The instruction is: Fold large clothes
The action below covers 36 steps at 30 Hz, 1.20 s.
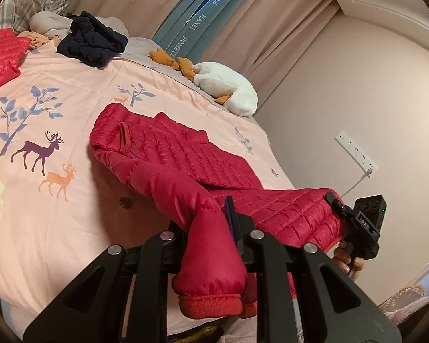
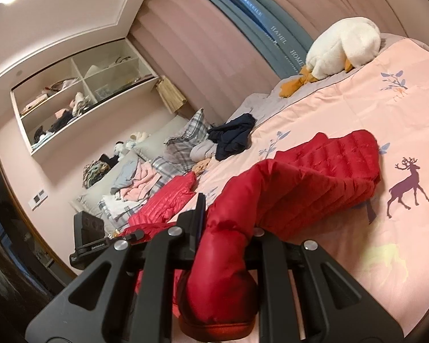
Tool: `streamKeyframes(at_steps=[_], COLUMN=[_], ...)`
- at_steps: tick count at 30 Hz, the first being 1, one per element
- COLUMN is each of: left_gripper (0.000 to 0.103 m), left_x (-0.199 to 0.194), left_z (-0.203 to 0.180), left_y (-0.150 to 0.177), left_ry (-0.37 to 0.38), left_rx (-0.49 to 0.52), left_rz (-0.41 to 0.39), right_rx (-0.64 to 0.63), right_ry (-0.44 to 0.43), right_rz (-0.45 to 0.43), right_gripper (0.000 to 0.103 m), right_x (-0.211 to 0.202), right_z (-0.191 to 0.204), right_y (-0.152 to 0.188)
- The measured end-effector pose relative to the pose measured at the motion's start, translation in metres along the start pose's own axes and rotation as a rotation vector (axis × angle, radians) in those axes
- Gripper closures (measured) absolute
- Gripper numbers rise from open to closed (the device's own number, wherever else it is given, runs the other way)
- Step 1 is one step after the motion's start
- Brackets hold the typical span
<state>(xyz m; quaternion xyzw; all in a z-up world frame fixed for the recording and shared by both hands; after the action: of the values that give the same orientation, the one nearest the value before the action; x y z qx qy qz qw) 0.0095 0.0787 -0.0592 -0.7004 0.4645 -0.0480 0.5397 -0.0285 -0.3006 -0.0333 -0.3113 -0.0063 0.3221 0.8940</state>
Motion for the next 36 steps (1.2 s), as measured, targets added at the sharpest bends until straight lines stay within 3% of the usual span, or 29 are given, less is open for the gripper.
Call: streamKeyframes(at_steps=[7, 24, 36], left_gripper=[0.085, 0.084, 0.084], left_x=[-0.001, 0.022, 0.044], left_z=[0.014, 0.044, 0.063], left_y=[-0.014, -0.052, -0.074], left_ry=[0.016, 0.092, 0.080], left_rx=[-0.042, -0.086, -0.105], left_rz=[-0.030, -0.043, -0.025], right_rx=[0.056, 0.076, 0.086], right_ry=[0.025, 0.209, 0.269], right_rz=[-0.034, -0.077, -0.089], right_gripper=[0.089, 0.089, 0.089], right_x=[0.008, 0.050, 0.074], right_z=[-0.008, -0.011, -0.023], right_y=[-0.020, -0.057, -0.077])
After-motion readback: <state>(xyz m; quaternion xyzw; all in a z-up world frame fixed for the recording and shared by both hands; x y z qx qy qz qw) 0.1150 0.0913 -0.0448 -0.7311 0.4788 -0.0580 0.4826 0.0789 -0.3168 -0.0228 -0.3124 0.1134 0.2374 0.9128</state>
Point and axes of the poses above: each gripper's, at about its wrist camera, not at the fingertips, and x roughly the way its jaws point, z to its left, y to its underside, the point moved 3 cm from there along x, roughly the way its jaws point, and after that the axes turned 13 degrees about x, right-handed, at the moved point
